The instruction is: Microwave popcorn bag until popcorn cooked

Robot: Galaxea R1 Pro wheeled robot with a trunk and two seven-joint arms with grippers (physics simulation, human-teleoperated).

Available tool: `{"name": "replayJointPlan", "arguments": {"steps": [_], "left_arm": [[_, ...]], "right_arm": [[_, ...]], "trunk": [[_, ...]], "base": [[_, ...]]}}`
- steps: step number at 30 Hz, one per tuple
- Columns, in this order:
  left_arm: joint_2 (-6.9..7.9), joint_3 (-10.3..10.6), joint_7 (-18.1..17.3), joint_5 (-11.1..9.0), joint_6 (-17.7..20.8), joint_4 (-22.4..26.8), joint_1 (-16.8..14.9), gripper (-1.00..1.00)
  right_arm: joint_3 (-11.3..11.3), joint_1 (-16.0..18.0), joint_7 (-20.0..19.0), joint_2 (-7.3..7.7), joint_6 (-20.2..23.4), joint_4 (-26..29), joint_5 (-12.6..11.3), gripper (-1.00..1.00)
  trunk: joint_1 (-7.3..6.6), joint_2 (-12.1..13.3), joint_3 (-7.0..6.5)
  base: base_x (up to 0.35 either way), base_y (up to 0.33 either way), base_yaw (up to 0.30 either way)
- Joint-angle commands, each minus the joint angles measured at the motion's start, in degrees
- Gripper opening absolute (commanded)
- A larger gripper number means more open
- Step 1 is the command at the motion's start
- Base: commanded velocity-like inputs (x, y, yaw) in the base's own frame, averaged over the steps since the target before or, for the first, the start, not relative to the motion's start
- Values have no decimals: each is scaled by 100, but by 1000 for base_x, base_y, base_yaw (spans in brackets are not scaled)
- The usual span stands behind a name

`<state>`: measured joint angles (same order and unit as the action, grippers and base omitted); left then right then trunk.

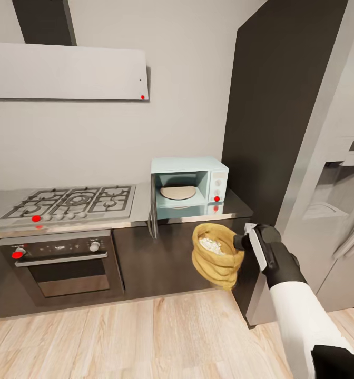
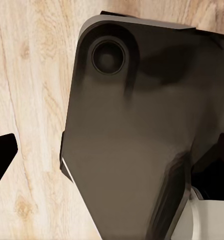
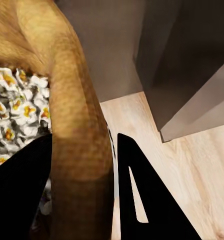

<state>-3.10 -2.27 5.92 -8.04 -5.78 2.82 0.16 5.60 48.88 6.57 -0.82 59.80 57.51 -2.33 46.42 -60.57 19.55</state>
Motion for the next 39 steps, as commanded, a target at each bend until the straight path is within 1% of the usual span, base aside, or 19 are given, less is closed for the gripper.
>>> {"name": "replayJointPlan", "arguments": {"steps": [1,3,8,10,14,17,19,22,24,29,35,36,39], "left_arm": [[0,-19,6,-32,-11,8,2,100],[1,-19,6,-31,-11,8,2,100],[2,-19,6,-32,-11,8,2,100],[2,-19,6,-36,-11,8,2,100],[2,-19,6,-40,-11,8,2,100],[2,-19,6,-40,-11,8,2,100],[2,-19,6,-40,-11,8,2,100],[2,-18,6,-40,-11,8,2,100],[2,-19,6,-40,-11,8,2,100],[2,-16,6,-40,-11,8,2,100],[3,-19,6,-40,-11,8,2,100],[3,-19,6,-40,-11,8,2,100],[3,-19,6,-40,-11,8,2,100]], "right_arm": [[9,135,36,-6,20,-69,-28,-100],[11,377,41,-8,20,-302,-36,-100],[12,1179,46,-68,20,-1201,-31,-100],[12,1413,46,-84,20,-1406,-35,-100],[12,1946,46,-210,20,-1959,-32,-100],[12,2235,46,-236,20,-2129,-30,-100],[12,2506,50,-278,20,-2256,-30,-100],[12,2955,54,-309,20,-2833,-30,-100],[12,3173,59,-307,20,-3108,-30,-100],[12,3264,100,-326,20,-3215,-30,-100],[-12,3268,128,-302,20,-3142,-9,-100],[-13,3270,131,-299,20,-3134,40,-100],[-15,3411,119,-369,20,-3125,452,-100]], "trunk": [[1,-4,6],[1,-4,6],[1,-4,6],[1,-4,6],[1,-4,6],[1,-4,6],[1,-4,6],[1,-4,6],[1,-4,6],[1,-4,6],[1,-4,6],[1,-4,6],[1,-4,6]], "base": [[0,0,0],[0,0,0],[0,0,0],[0,0,0],[0,0,0],[0,0,0],[0,0,0],[0,0,0],[0,0,0],[0,0,0],[0,0,0],[0,0,0],[0,0,0]]}}
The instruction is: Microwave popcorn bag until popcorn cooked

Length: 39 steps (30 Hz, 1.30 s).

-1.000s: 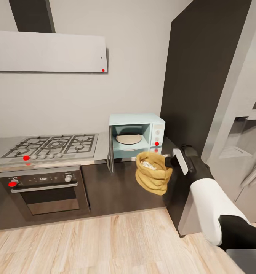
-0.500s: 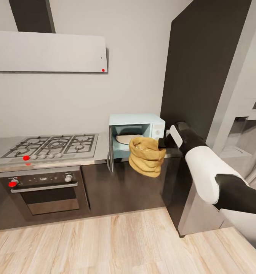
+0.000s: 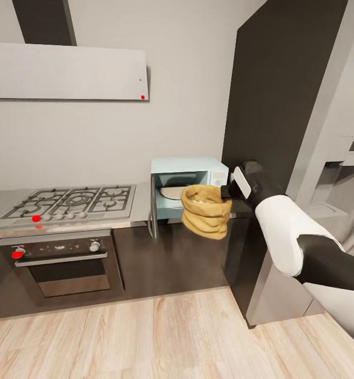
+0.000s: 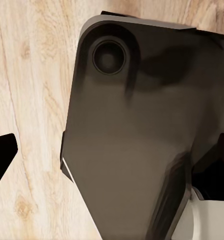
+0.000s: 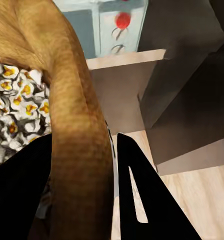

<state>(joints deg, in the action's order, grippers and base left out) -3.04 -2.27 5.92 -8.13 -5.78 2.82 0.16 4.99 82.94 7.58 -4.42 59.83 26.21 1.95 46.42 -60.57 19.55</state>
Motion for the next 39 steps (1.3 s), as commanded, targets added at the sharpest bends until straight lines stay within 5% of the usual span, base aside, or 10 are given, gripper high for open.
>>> {"name": "replayJointPlan", "arguments": {"steps": [1,12,26,39], "left_arm": [[-1,-19,6,-31,-11,8,2,100],[-3,-19,6,-31,-7,8,2,100],[-2,-12,6,-31,-6,8,2,100],[-3,-10,6,-31,-11,8,2,100]], "right_arm": [[46,34,12,-37,17,6,86,-100],[90,62,6,-216,17,7,148,-100],[117,61,-2,-232,17,6,154,-100],[143,58,-11,-479,17,-27,113,-100]], "trunk": [[1,-4,6],[1,-4,6],[1,-4,6],[1,-4,6]], "base": [[0,0,0],[44,0,0],[313,0,0],[288,0,0]]}}
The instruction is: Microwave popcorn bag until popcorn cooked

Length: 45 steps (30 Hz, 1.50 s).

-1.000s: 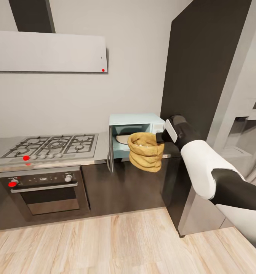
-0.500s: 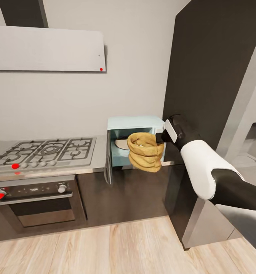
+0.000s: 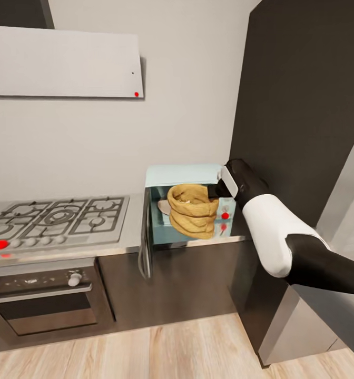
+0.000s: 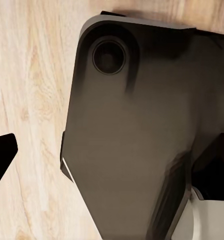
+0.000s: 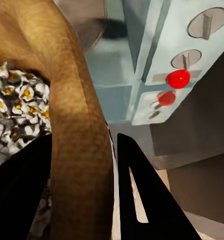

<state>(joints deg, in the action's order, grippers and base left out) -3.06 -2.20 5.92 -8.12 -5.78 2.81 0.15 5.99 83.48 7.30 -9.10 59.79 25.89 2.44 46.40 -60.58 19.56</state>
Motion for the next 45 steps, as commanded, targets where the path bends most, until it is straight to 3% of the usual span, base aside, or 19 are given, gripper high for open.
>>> {"name": "replayJointPlan", "arguments": {"steps": [1,6,24,45], "left_arm": [[-2,-19,6,-32,-11,9,2,100],[-2,-23,6,-32,-11,9,2,100],[4,-19,6,-32,-11,9,2,100],[7,-17,6,-32,-2,9,2,100]], "right_arm": [[42,3,15,-21,21,-11,64,-100],[48,2,4,-89,21,-61,46,-100],[68,-25,8,-89,21,-260,-134,-100],[67,-51,3,-89,21,-362,-135,-100]], "trunk": [[3,-3,6],[3,-3,6],[3,-3,6],[3,-3,6]], "base": [[214,0,0],[47,0,0],[6,0,0],[217,0,0]]}}
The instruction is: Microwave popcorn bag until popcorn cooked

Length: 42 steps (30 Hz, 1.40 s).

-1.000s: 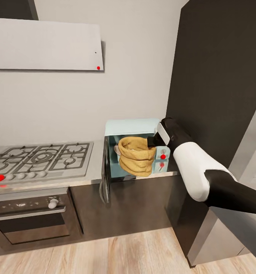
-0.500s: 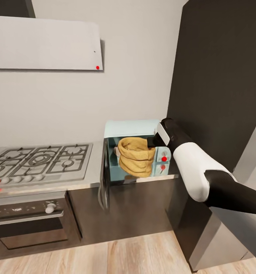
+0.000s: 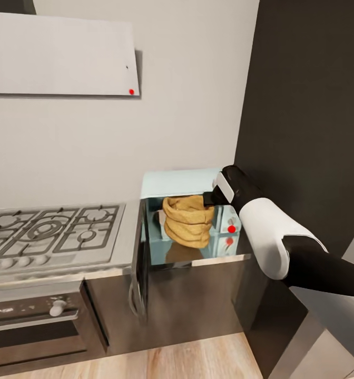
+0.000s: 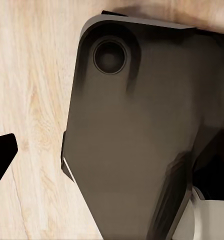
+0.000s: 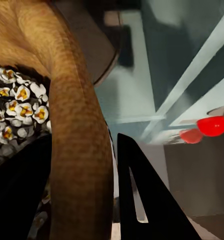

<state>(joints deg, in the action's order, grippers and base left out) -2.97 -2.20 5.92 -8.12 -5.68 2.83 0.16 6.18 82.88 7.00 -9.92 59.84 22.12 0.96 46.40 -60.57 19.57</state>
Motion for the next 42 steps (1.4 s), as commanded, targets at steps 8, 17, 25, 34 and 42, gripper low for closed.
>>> {"name": "replayJointPlan", "arguments": {"steps": [8,17,25,34,42], "left_arm": [[-2,-17,6,-32,-12,7,2,100],[-2,-17,6,-32,-14,7,2,100],[-2,-17,6,-32,-13,7,2,100],[9,-35,-20,-49,-38,16,2,100],[11,-35,-20,-49,-38,16,2,100]], "right_arm": [[50,8,29,-8,16,-302,10,-100],[50,8,29,-8,16,-347,10,-100],[50,8,29,-8,16,-469,10,-100],[40,-9,39,-8,-53,-406,-118,-100],[41,-11,49,-8,-76,-419,-154,-100]], "trunk": [[3,-4,4],[3,-4,4],[3,-4,4],[2,-3,3],[2,-3,3]], "base": [[226,0,0],[153,0,0],[51,0,0],[52,0,0],[0,0,0]]}}
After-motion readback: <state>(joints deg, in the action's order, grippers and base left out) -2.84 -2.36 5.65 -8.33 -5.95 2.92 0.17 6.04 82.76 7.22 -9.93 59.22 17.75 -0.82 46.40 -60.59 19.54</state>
